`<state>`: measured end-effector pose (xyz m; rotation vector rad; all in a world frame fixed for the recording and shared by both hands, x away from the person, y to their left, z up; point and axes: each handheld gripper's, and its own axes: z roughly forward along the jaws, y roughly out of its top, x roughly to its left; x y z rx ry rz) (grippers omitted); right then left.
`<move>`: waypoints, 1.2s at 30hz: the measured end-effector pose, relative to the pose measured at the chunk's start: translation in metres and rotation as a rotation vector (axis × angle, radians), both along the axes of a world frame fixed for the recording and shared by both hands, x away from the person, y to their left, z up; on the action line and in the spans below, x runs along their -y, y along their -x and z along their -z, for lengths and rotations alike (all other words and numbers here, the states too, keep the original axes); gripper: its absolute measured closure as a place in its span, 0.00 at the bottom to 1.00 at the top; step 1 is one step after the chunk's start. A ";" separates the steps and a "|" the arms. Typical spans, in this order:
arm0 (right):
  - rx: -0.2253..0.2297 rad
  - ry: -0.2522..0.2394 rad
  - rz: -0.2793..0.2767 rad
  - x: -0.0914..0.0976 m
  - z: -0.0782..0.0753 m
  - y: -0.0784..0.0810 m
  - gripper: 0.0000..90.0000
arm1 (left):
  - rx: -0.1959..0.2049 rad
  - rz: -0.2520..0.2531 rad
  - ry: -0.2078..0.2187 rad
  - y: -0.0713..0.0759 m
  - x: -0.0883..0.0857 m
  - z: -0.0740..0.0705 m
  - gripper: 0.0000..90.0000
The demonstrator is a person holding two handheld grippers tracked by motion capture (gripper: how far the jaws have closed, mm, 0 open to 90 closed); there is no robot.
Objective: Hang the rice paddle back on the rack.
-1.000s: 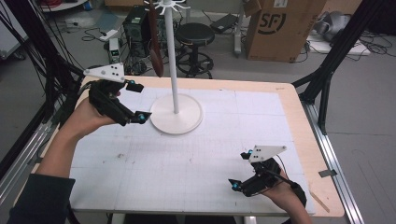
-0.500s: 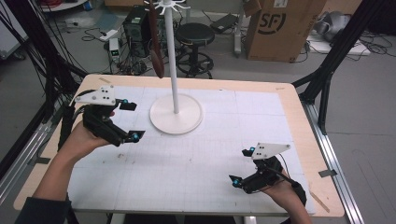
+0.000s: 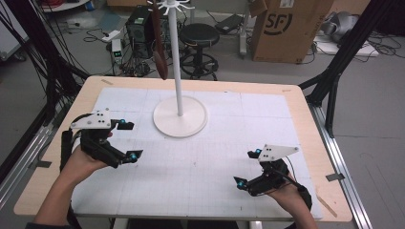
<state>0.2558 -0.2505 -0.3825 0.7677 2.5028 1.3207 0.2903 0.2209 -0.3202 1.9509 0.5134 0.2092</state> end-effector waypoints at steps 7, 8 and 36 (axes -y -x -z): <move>0.009 -0.017 0.010 0.002 -0.001 0.000 0.00 | -0.006 -0.007 0.027 0.010 -0.003 0.015 0.02; 0.011 -0.019 0.010 0.002 -0.001 0.000 0.00 | -0.005 -0.005 0.028 0.012 -0.003 0.016 0.02; 0.022 -0.027 -0.023 0.000 0.000 0.003 0.00 | -0.031 0.019 0.102 0.032 -0.008 0.048 0.02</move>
